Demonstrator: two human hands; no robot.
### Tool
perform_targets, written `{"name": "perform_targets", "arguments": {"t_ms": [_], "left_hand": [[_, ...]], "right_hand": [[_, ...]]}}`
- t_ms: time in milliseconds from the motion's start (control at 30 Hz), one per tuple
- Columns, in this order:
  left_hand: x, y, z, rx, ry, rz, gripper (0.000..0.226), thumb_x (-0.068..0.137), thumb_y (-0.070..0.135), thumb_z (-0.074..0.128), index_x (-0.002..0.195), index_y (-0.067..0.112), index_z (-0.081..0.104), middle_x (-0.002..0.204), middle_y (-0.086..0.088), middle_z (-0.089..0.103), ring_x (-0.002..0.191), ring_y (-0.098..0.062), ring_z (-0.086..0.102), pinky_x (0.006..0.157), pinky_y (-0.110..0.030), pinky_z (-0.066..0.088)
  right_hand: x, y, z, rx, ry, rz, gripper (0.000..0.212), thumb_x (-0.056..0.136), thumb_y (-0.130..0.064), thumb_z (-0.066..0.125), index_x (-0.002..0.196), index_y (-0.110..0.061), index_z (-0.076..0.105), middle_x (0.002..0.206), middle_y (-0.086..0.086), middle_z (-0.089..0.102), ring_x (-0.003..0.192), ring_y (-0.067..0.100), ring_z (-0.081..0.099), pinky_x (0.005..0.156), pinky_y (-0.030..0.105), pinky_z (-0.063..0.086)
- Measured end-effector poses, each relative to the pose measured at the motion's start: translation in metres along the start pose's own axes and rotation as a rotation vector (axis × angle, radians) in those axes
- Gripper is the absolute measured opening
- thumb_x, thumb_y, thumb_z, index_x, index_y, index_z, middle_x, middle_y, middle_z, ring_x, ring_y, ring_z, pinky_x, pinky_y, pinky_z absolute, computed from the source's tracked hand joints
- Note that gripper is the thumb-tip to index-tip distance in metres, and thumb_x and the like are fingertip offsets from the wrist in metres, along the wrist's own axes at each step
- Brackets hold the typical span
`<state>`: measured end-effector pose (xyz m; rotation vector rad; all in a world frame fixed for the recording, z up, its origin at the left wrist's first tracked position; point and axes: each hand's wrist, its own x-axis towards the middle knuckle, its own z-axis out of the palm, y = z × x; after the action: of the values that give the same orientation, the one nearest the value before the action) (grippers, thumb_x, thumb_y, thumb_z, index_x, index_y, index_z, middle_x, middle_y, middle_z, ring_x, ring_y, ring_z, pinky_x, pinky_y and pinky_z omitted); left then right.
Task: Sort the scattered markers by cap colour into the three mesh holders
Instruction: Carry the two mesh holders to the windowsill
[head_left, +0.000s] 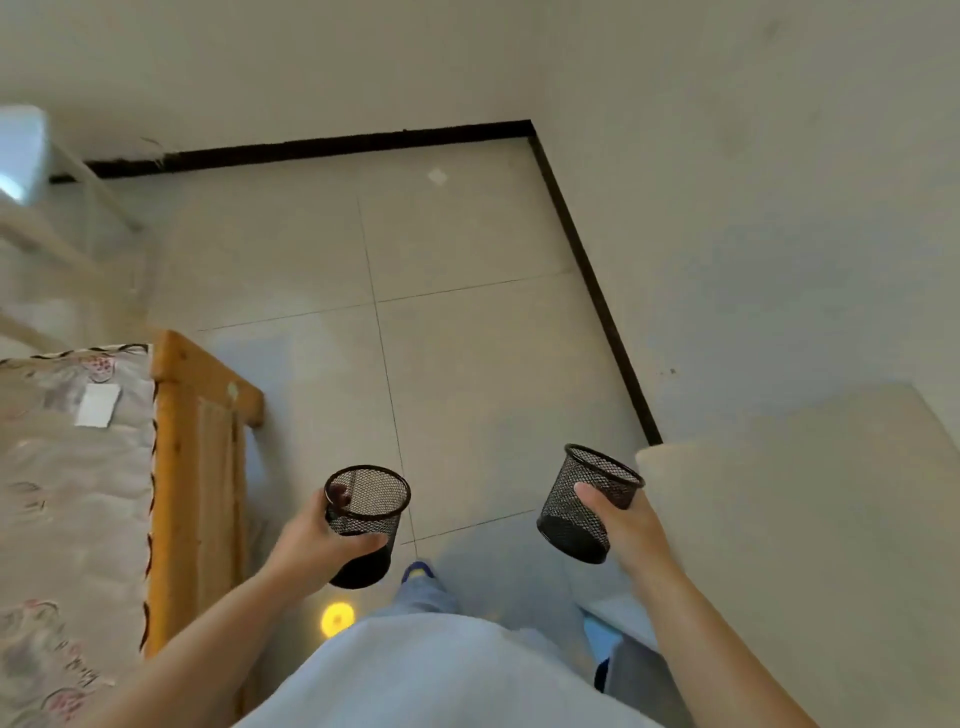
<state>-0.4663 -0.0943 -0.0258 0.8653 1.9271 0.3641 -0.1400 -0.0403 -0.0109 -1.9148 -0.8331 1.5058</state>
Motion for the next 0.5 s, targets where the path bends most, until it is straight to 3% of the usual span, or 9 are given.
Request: {"name": "perform_targets", "arguments": {"t_ms": [100,367,500], "left_hand": [[0.032,0.002,-0.046,0.006,-0.001,0.006,0.074,0.059,0.03,0.085,0.122,0.022,0.049,0.115,-0.001,0.06,0.105,-0.021,0.055,0.089,-0.034,0.045],[0.109,0.039,-0.117,-0.139,0.103,0.006,0.077,0.06,0.036,0.084,0.124,0.022,0.044,0.11,0.007,0.054,0.1,-0.014,0.05,0.082,-0.027,0.04],[0.163,0.048,-0.153,-0.216,0.203,-0.077,0.079,0.059,0.042,0.083,0.124,0.022,0.043,0.115,0.005,0.055,0.103,-0.016,0.051,0.08,-0.028,0.044]], "right_hand": [[0.023,-0.03,0.037,-0.103,0.002,-0.018,0.048,0.069,-0.036,0.077,0.111,-0.021,0.059,0.108,0.0,0.068,0.103,0.019,0.062,0.097,0.04,0.046],[0.083,-0.104,0.136,-0.143,-0.102,-0.055,0.034,0.073,-0.023,0.076,0.104,-0.019,0.061,0.099,-0.002,0.068,0.09,0.011,0.063,0.082,0.027,0.043],[0.14,-0.146,0.19,-0.205,-0.201,-0.051,0.039,0.074,-0.023,0.075,0.109,-0.017,0.059,0.099,-0.002,0.068,0.09,0.011,0.062,0.074,0.022,0.044]]}}
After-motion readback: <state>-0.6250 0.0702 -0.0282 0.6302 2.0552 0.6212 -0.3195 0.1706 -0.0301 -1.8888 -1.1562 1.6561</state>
